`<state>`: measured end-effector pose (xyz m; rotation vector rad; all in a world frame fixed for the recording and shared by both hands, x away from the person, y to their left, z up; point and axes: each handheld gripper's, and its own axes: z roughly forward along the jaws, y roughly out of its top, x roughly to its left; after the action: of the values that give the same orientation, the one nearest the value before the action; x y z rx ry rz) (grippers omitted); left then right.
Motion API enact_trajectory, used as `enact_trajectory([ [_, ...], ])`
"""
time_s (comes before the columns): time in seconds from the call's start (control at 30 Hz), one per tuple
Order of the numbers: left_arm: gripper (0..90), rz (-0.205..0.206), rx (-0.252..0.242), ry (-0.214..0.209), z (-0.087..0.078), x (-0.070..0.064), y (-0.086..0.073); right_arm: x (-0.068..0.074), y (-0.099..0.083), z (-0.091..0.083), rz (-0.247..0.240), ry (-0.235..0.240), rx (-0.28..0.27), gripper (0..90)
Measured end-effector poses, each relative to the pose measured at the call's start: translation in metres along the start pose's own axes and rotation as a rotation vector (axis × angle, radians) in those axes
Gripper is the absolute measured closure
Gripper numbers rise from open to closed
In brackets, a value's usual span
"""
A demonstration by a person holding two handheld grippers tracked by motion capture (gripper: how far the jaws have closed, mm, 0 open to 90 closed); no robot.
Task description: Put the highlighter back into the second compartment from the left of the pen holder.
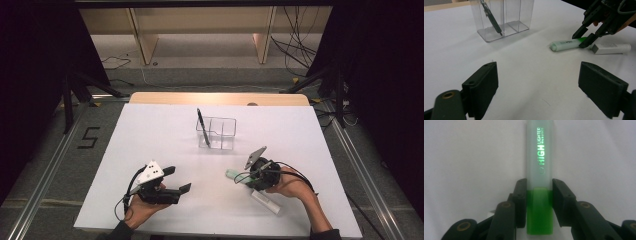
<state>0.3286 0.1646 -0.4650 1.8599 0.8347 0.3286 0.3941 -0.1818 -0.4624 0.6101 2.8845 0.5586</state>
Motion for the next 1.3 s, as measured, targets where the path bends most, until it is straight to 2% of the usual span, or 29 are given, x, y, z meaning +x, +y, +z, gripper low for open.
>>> enact_trajectory([
  [0.17,16.2,0.001,-0.001,0.0,0.0,0.0,0.0,0.002,0.001,-0.002,-0.012,-0.013,-0.015,67.4],
  [0.27,16.2,-0.003,-0.001,0.001,0.0,0.0,0.0,0.003,0.002,-0.005,-0.024,-0.036,-0.045,67.5],
  [0.57,16.2,-0.002,0.002,0.004,-0.001,0.001,0.0,0.014,0.006,-0.027,-0.059,-0.19,-0.191,67.4],
  [0.67,16.2,-0.006,-0.002,0.004,-0.002,0.001,0.0,0.024,0.008,-0.028,-0.101,-0.255,-0.233,67.4],
  [0.73,16.2,-0.007,-0.002,0.006,-0.002,0.002,0.0,0.032,0.009,-0.028,-0.134,-0.299,-0.241,67.4],
  [0.87,16.2,-0.008,0.001,0.006,-0.002,0.002,0.0,0.048,0.011,-0.026,-0.227,-0.416,-0.251,67.4],
  [1.03,16.2,-0.008,0.002,0.005,-0.002,0.002,-0.001,0.067,0.015,-0.023,-0.34,-0.537,-0.262,67.5],
  [1.13,16.2,-0.009,0.005,0.004,-0.002,0.003,-0.001,0.075,0.015,-0.021,-0.404,-0.569,-0.273,67.4],
  [1.27,16.2,-0.012,0.006,0.005,-0.002,0.003,-0.001,0.083,0.015,-0.018,-0.426,-0.563,-0.298,67.4],
  [1.3,16.2,-0.012,0.006,0.005,-0.002,0.003,-0.001,0.084,0.015,-0.016,-0.444,-0.58,-0.295,67.4],
])
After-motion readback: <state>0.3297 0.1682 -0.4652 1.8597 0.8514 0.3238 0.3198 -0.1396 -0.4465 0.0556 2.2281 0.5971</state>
